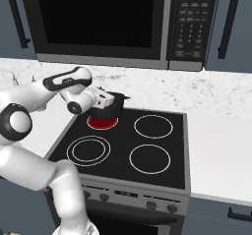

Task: Put the squash and garlic in the pot. Retrieve the spatula and lightly stir the vegetables in the pot.

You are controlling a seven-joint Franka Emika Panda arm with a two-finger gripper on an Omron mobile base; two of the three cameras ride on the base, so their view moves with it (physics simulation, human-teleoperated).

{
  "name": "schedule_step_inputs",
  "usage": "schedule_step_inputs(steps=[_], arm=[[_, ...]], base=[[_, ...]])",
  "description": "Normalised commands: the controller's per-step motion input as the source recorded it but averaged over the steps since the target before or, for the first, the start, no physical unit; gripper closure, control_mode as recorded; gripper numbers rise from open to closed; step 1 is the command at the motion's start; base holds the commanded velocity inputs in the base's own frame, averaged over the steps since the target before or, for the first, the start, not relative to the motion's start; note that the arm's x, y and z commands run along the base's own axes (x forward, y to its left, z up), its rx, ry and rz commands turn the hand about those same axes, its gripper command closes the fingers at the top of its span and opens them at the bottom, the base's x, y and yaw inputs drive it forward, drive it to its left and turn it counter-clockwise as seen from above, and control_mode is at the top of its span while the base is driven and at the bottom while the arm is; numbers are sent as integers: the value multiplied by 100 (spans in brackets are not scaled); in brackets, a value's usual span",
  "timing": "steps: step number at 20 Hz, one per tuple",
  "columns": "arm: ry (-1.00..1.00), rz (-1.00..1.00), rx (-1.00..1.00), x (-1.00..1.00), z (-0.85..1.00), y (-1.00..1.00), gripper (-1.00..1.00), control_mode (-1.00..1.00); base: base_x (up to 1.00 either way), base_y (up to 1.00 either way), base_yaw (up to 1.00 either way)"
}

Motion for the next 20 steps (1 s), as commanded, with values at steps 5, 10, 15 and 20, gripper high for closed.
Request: schedule_step_inputs(steps=[5,10,15,20], arm=[[18,0,-9,26,-7,45,100,-100],[13,0,-3,-29,9,31,100,-100],[1,0,0,-31,66,19,100,-100],[1,-2,0,0,75,3,100,-100]], base=[[0,0,0],[0,0,0],[0,0,0],[0,0,0]])
